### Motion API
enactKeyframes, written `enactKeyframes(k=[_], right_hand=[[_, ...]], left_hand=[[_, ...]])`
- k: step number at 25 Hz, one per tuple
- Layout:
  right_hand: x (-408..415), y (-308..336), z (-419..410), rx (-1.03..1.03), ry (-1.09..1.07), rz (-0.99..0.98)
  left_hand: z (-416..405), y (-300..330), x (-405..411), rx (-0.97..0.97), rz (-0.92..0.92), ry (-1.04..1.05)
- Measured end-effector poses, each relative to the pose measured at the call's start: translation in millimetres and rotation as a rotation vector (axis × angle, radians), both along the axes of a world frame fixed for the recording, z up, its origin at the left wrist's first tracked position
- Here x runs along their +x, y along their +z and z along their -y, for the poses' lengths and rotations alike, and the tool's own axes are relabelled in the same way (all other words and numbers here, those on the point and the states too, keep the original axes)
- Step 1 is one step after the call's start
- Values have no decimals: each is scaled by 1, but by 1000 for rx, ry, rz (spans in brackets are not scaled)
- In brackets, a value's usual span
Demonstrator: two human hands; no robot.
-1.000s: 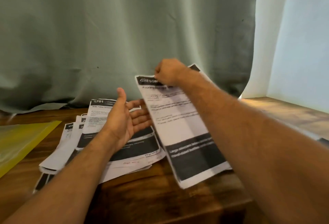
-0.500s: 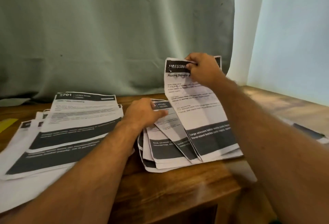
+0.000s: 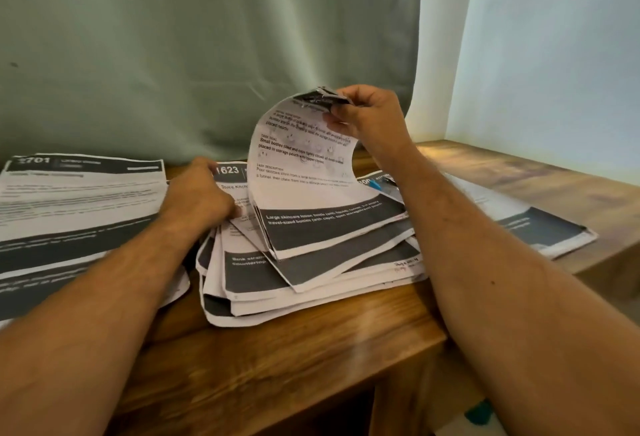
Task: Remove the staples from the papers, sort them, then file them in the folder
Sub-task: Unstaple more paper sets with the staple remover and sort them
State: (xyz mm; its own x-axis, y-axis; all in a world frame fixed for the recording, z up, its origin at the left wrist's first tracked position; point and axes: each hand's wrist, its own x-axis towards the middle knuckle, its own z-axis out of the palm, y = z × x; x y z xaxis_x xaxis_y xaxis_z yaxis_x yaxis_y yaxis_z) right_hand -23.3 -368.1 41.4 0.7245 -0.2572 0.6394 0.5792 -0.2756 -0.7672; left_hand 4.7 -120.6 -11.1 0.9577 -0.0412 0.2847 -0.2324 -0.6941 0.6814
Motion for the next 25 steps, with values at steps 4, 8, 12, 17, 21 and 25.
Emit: enactKeyframes(k=[4, 8, 12, 17, 21, 25], right_hand=[[-8, -1, 11, 32, 51, -46], [-15, -2, 17, 57, 49, -11], [-18, -1, 23, 93, 31, 15], [-17, -3, 23, 80, 19, 22], [-16, -5, 22, 37, -22, 22], [-15, -6, 11, -91, -54, 41]], left_hand=[[-1, 0, 0, -32, 83, 46], [-3, 2, 2, -194, 124, 22], [-6, 0, 5, -381, 109, 11], [-9, -1, 13, -527, 68, -9], [-6, 2, 8, -559, 82, -38], [1, 6, -1, -581, 110, -160]])
